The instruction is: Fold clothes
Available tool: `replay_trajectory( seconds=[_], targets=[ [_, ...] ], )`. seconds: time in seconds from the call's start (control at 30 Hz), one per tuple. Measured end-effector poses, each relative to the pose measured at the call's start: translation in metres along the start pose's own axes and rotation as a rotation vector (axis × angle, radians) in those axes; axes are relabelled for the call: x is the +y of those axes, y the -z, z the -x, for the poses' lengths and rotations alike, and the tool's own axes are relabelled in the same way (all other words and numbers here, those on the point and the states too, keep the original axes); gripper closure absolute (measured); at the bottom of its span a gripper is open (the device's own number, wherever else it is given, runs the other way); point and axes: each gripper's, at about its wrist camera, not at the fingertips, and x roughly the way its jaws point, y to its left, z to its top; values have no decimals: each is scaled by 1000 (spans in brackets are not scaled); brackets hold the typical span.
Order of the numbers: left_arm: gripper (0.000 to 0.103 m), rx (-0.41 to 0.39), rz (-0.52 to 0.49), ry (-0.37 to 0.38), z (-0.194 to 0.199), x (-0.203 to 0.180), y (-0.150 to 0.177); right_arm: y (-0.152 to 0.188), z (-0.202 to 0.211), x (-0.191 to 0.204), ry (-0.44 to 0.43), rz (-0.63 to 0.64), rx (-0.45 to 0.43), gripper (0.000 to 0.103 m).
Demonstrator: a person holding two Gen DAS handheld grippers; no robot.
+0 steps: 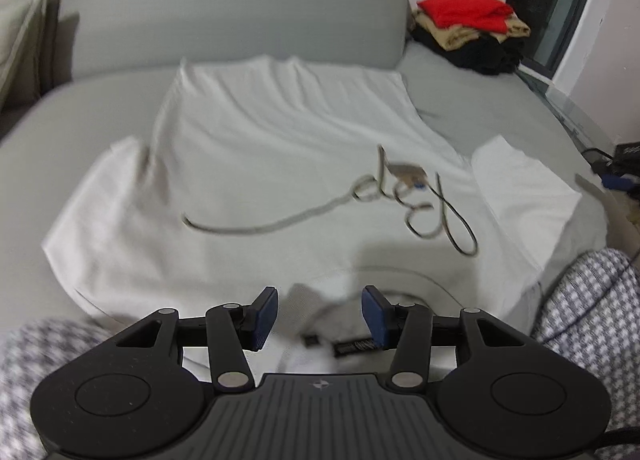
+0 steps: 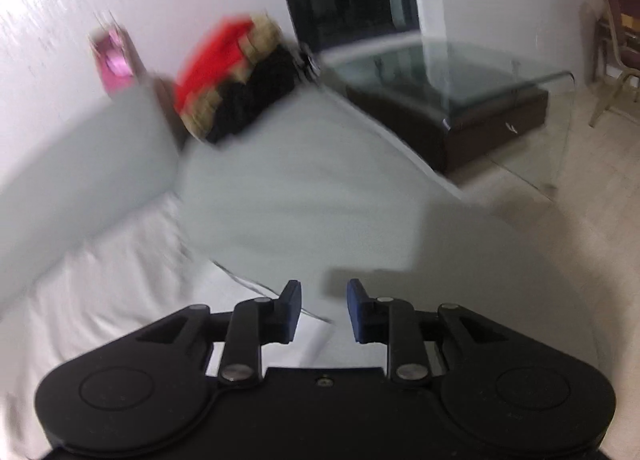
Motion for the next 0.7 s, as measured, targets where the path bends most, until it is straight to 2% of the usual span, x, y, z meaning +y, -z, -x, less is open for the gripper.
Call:
replay_trajectory(
  seconds=[0.07,0.13,0.17,0.23,0.33,0.37,0.43,0.53,0.57,0.6,0.7],
  targets=[
    [56,0,20,-35,-5,3,-6,6,-13,18,-158,34,116,78],
    [57,3,34,-77,-14,6,-11,21,-38,38,-236,92,267,79],
    [59,3,28,-98,-20,6,-11,31,-47,47,-236,134,313,81],
    [62,65,1,-137,-34,5,-7,51,-60,61,-193,232,365,83],
    [62,128,-75,-150,-30,-1,3,75,-66,63,1,360,389,87],
    [63,150,-81,-149,-24,0,4,78,-62,60,22,365,387,93],
    [64,159,-59,-155,-8,8,7,80,-51,55,27,356,376,92],
    [61,88,6,-189,21,31,10,73,-28,57,-85,321,341,77],
    [59,56,36,-202,29,42,9,72,-23,60,-151,297,346,67],
    [58,25,87,-211,35,57,8,70,-19,64,-220,270,356,56],
    [56,-50,277,-219,50,110,5,71,-15,76,-397,159,409,38]
  ],
)
